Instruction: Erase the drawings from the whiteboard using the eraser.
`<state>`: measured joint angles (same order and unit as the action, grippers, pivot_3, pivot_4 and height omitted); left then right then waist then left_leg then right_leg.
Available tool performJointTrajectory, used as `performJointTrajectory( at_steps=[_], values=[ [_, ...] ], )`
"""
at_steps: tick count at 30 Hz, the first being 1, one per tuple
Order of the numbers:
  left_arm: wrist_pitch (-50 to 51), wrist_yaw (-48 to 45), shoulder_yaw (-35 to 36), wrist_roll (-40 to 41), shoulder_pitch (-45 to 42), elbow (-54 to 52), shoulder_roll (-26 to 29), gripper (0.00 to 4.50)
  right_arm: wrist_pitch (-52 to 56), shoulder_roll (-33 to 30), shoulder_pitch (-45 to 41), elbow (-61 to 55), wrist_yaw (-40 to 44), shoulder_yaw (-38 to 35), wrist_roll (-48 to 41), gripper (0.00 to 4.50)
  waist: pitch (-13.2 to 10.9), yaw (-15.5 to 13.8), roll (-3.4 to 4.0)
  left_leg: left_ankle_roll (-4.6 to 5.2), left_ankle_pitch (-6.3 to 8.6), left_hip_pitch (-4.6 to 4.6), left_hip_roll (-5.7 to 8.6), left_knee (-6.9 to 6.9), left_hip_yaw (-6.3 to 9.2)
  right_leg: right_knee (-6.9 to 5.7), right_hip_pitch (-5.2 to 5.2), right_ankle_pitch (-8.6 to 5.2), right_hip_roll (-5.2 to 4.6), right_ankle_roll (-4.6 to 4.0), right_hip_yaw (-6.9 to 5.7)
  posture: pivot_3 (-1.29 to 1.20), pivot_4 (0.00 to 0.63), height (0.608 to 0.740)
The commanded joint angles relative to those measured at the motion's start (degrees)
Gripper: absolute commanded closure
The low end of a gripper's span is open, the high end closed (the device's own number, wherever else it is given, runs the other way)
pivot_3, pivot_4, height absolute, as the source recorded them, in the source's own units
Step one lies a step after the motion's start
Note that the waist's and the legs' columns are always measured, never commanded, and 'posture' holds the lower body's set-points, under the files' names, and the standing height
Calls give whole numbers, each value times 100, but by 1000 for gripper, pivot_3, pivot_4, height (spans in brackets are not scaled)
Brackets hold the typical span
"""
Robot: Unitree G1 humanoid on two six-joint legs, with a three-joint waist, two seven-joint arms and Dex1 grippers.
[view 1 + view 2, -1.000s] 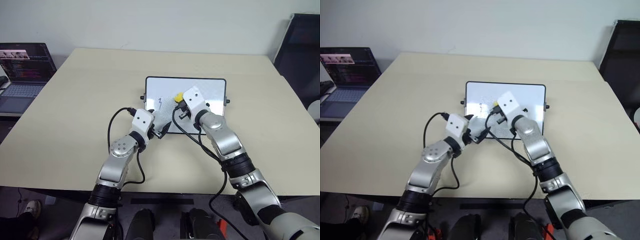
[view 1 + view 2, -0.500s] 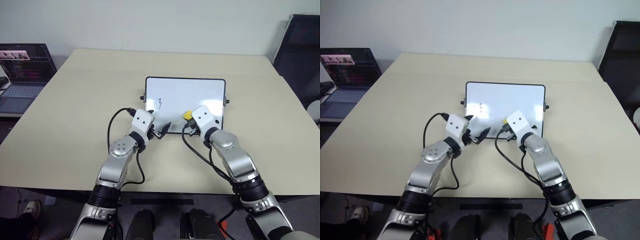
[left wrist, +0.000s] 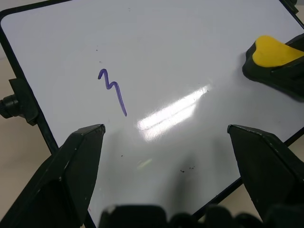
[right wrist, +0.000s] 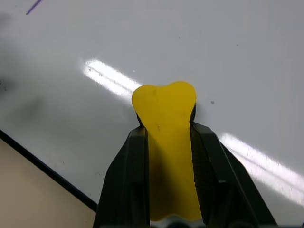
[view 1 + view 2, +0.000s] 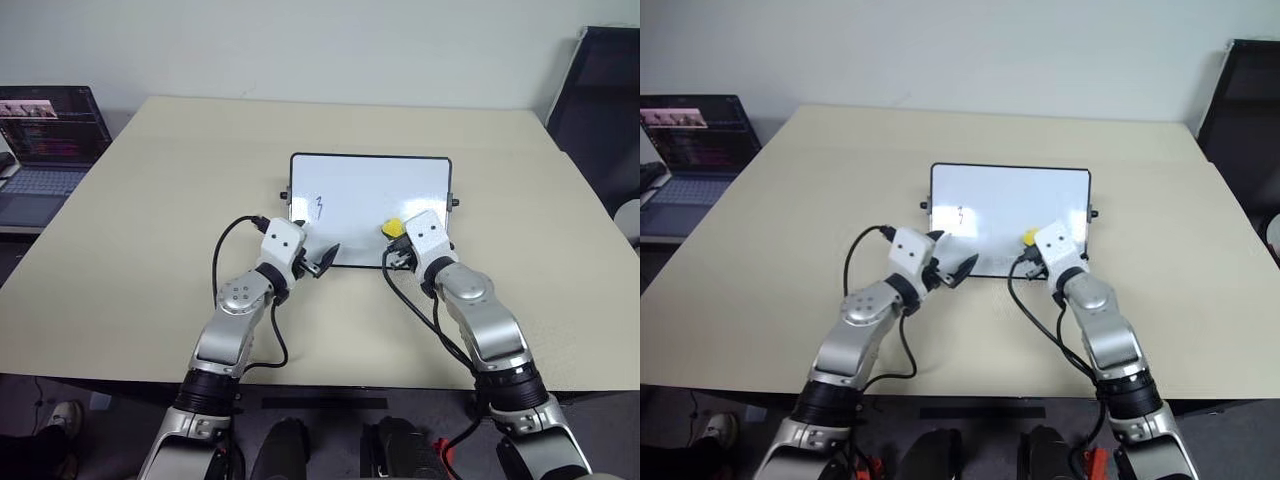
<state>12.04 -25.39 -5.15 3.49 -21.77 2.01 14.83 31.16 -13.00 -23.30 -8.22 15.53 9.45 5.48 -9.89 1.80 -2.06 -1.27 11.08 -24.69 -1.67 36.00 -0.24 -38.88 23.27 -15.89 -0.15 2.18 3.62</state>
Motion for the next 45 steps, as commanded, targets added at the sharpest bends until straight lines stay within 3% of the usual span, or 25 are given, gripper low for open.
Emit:
performJointTrajectory(
  at_steps=[1,7,23,34,45],
  values=[
    [-73,37,70,33,-21,-266,10,0,-493,-124,197,-433,-14,-176,-15,3628,-1,0,0,0,0,0,0,0,0,0,0,0,0,0,1,0,150,740],
    [-75,24,67,41,-23,-251,10,0,-515,-180,484,-524,-81,-273,9,3628,-1,6,0,0,0,1,-1,3,0,-3,-1,-2,0,4,0,0,150,740],
    [-87,32,44,26,-23,-261,-14,0,-620,-184,261,-323,-157,-238,61,3628,-1,4,0,0,0,2,0,3,-1,-2,-1,-1,2,2,2,0,150,740],
    [-109,282,233,-19,4,-291,95,0,-1034,554,-919,738,-97,315,85,3628,-1,10,0,0,0,3,-1,3,1,-4,0,11,6,-18,2,0,150,740],
    [-108,413,281,-28,83,-390,135,0,-1598,1180,-2676,3038,-82,522,190,3628,-1,9,1,0,0,2,-7,1,3,-5,2,12,-1,-21,-1,0,150,740]
  ],
)
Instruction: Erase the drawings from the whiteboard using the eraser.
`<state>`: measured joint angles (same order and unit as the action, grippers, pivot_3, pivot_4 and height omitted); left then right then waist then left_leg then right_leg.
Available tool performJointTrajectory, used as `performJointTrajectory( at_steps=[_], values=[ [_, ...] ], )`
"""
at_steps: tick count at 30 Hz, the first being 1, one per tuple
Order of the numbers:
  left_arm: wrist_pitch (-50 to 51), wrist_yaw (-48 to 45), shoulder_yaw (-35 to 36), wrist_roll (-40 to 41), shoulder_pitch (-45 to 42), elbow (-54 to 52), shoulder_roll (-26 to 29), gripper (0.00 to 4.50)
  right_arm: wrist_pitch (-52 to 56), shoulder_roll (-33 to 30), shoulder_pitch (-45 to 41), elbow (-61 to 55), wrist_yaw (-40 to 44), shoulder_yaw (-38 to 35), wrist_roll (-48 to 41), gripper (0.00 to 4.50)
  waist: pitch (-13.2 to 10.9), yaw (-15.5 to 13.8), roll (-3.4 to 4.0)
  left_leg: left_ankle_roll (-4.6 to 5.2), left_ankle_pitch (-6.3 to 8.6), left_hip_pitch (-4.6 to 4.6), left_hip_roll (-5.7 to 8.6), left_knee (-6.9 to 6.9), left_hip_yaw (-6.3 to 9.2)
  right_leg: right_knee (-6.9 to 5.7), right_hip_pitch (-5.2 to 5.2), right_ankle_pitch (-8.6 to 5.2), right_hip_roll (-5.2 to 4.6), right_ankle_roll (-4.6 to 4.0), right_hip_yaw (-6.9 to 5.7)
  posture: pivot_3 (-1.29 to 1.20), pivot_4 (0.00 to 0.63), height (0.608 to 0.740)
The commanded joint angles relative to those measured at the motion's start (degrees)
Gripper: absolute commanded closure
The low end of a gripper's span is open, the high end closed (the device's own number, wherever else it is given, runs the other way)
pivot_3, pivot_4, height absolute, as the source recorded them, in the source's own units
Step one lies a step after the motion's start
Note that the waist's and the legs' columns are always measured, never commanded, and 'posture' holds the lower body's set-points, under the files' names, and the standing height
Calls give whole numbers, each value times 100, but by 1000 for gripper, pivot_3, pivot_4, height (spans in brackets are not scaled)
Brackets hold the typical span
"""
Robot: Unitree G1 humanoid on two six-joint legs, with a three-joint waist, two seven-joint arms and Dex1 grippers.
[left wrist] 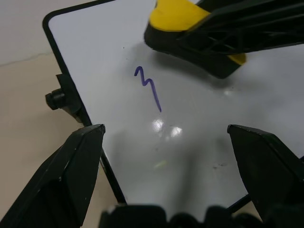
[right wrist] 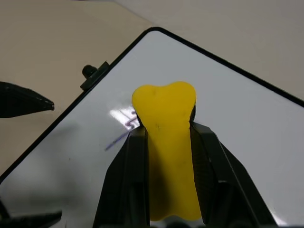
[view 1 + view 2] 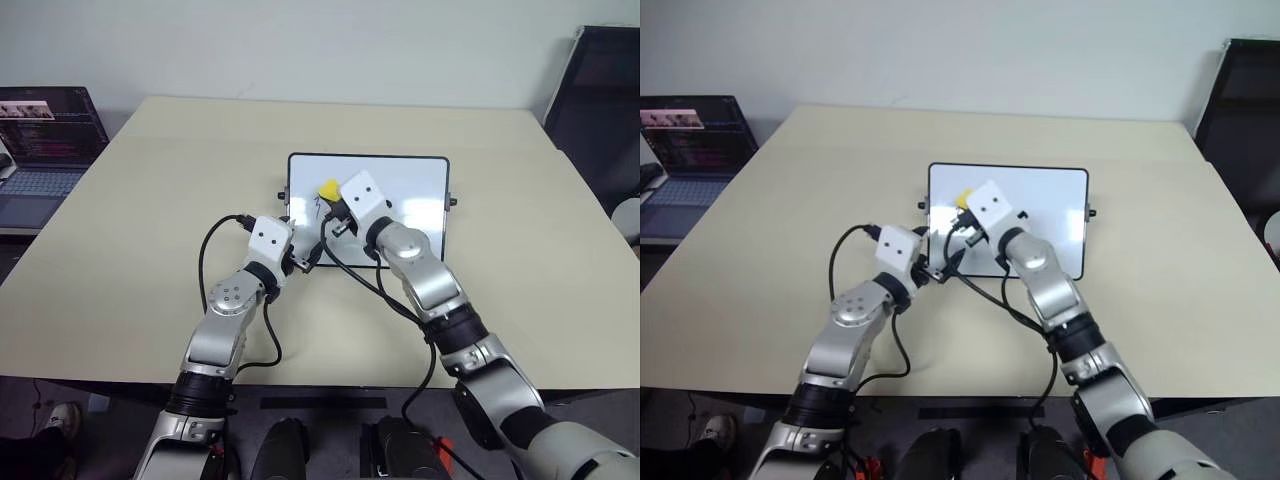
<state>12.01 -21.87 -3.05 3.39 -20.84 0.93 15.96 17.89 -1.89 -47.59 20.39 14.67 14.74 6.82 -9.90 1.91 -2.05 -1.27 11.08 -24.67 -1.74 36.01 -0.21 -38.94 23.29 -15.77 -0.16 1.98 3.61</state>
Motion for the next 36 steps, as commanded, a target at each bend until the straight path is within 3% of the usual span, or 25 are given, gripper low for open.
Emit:
performJointTrajectory(
  at_steps=[1,12,36],
  values=[
    [-98,68,76,-17,4,-298,21,0,-314,85,-303,265,20,5,64,3628,0,-3,0,0,0,-1,0,-1,0,1,0,0,-1,0,0,0,150,740],
    [-53,153,112,-17,168,-424,49,0,-244,23,-683,989,-162,-62,376,3628,-1,1,1,0,0,-1,-1,0,4,-3,1,0,-3,-1,-1,0,150,740],
    [16,185,134,-23,267,-528,26,0,-283,25,-656,832,-285,-131,384,3628,-1,0,1,0,0,-1,-1,0,4,-3,1,0,-4,-1,-1,0,150,740]
  ],
)
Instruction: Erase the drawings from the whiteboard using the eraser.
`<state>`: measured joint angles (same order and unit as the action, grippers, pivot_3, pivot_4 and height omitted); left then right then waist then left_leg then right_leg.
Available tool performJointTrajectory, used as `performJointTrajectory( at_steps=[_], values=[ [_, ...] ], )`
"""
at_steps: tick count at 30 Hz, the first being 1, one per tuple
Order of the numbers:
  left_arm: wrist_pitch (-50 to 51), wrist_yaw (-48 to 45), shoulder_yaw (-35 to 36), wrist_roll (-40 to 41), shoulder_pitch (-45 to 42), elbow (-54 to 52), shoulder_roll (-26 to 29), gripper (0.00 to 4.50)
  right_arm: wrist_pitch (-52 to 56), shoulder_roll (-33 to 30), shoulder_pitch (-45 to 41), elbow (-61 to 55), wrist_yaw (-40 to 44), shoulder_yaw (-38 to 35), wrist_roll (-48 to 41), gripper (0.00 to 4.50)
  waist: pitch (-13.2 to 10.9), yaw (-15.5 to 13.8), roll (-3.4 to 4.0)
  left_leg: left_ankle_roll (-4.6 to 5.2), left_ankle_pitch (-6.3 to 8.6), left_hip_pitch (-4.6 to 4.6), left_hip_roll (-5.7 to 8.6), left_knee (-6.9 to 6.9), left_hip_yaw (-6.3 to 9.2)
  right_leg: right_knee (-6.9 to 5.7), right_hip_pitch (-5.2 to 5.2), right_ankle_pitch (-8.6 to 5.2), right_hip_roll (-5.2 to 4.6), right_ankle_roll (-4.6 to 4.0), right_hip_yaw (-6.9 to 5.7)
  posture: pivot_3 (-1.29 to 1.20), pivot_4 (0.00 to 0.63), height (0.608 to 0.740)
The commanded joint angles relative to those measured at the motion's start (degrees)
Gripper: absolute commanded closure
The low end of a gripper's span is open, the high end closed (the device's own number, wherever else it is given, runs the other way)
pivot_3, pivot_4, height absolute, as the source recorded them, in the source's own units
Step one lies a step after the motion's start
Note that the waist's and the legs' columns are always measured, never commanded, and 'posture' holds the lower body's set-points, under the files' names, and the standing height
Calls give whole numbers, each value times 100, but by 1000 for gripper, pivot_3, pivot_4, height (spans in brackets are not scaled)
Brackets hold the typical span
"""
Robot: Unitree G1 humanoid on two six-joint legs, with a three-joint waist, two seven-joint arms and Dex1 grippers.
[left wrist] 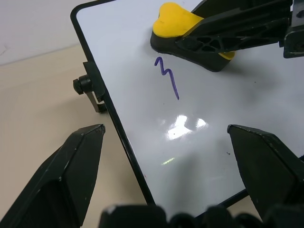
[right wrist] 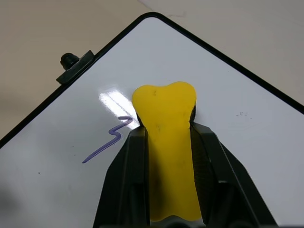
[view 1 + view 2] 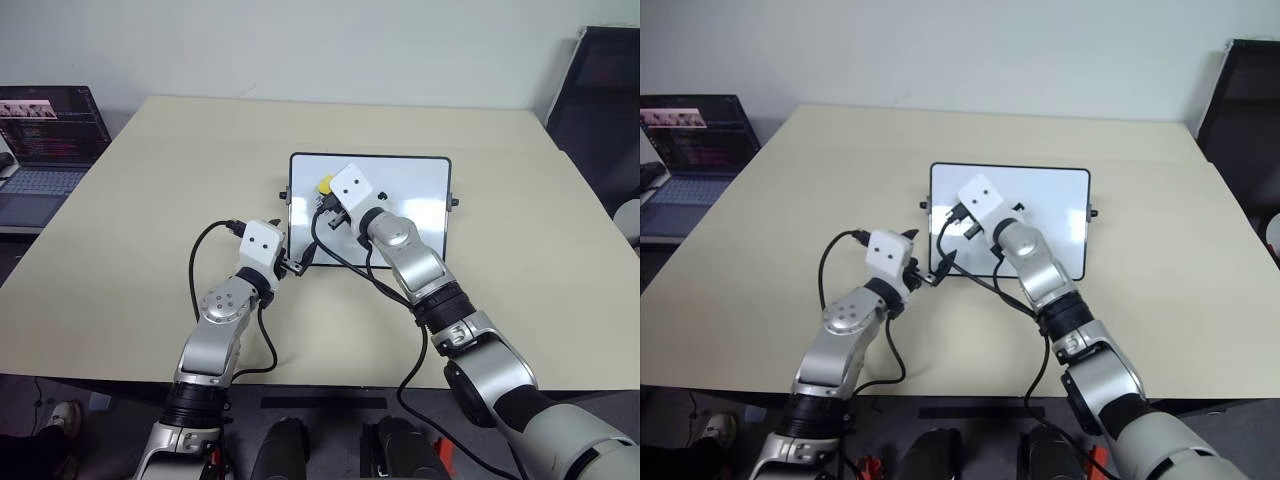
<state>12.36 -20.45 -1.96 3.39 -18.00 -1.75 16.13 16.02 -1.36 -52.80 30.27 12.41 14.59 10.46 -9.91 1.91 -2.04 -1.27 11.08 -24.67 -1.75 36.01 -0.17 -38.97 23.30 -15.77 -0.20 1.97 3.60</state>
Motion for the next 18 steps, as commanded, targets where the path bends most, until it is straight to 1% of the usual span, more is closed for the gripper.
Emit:
performJointTrajectory(
  at_steps=[1,8,14,18],
  values=[
    [-20,43,21,-23,-17,-262,7,0,-96,-20,-128,-166,-59,-110,19,3628,0,0,0,0,0,0,0,0,0,0,0,0,0,0,0,0,150,740],
    [-23,36,-2,-34,-13,-275,4,0,-90,7,-89,-196,-63,-95,16,3628,0,1,0,0,0,0,0,0,0,0,0,0,0,0,0,0,150,740],
    [-38,27,-12,-33,-41,-251,-3,0,-214,-46,-142,-183,-195,-268,-53,3628,0,1,0,0,0,0,0,0,0,0,0,0,0,0,1,0,150,740],
    [-63,-17,-34,4,-47,-228,-32,0,-268,-198,266,-799,-13,-382,-197,3628,0,-7,0,0,0,0,0,-1,1,2,0,0,0,0,0,0,150,740]
  ],
)
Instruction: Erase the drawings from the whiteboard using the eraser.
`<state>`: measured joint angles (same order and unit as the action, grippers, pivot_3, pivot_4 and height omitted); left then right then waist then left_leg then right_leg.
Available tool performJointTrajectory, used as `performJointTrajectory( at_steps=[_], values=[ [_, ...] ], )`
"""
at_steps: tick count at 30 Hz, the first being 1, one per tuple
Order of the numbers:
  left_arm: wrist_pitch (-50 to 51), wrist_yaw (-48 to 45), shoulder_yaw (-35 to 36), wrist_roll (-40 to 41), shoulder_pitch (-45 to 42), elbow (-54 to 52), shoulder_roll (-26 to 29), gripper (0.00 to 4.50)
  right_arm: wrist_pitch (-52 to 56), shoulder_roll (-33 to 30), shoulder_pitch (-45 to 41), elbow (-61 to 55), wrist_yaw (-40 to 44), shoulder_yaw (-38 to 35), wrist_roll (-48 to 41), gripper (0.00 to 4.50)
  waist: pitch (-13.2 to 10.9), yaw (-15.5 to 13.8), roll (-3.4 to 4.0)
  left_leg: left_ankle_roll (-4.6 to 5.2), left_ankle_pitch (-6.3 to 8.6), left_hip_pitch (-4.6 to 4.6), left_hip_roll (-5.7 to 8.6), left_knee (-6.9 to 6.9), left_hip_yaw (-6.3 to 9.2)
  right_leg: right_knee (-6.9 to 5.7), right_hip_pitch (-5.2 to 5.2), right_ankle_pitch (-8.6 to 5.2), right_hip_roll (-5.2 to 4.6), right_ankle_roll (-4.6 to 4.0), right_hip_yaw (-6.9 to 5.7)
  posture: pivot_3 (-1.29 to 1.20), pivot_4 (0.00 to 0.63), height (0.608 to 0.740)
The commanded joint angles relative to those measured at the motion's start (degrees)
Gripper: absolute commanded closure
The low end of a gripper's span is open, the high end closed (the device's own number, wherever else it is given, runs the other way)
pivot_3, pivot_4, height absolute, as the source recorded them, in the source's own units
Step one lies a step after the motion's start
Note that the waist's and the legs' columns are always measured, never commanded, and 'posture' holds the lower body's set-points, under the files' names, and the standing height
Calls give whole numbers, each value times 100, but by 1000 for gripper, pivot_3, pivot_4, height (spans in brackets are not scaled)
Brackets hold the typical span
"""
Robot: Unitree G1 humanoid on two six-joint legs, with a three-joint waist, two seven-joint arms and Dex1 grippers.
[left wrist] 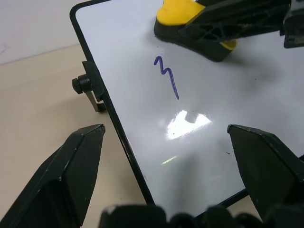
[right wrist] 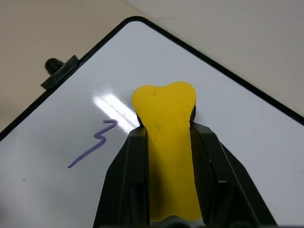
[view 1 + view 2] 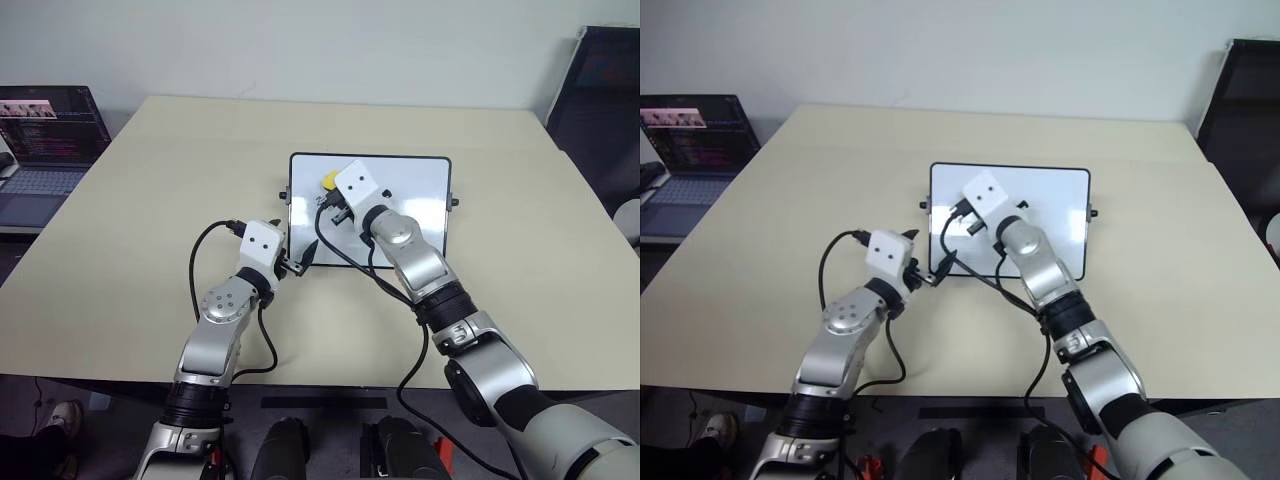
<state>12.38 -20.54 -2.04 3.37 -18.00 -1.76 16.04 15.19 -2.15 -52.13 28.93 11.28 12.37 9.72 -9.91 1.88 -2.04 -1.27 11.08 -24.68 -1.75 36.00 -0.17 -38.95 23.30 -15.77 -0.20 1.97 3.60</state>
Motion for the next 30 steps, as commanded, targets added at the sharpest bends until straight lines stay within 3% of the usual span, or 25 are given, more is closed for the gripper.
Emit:
performJointTrajectory(
  at_steps=[1,10,23,30],
  values=[
    [-68,-24,-39,9,-41,-226,-29,0,-182,-161,353,-867,165,-165,-160,3628,0,-4,0,0,0,-1,0,-1,0,1,0,0,0,0,-1,0,150,740],
    [-69,-77,-51,22,-116,-153,-39,0,-99,-546,1154,-1775,468,-69,-127,3628,0,22,0,0,0,0,1,0,-2,-1,1,0,3,0,2,0,150,740],
    [-49,-70,9,16,-84,-188,-13,0,-394,-321,828,-1438,517,76,-111,3628,0,35,0,0,0,1,1,-1,-1,0,0,0,4,0,2,0,150,740],
    [-23,9,53,-16,-12,-218,5,0,-458,-68,162,-476,491,264,56,3628,-1,45,1,0,0,1,0,0,-1,-1,1,0,4,0,2,0,150,740]
  ],
)
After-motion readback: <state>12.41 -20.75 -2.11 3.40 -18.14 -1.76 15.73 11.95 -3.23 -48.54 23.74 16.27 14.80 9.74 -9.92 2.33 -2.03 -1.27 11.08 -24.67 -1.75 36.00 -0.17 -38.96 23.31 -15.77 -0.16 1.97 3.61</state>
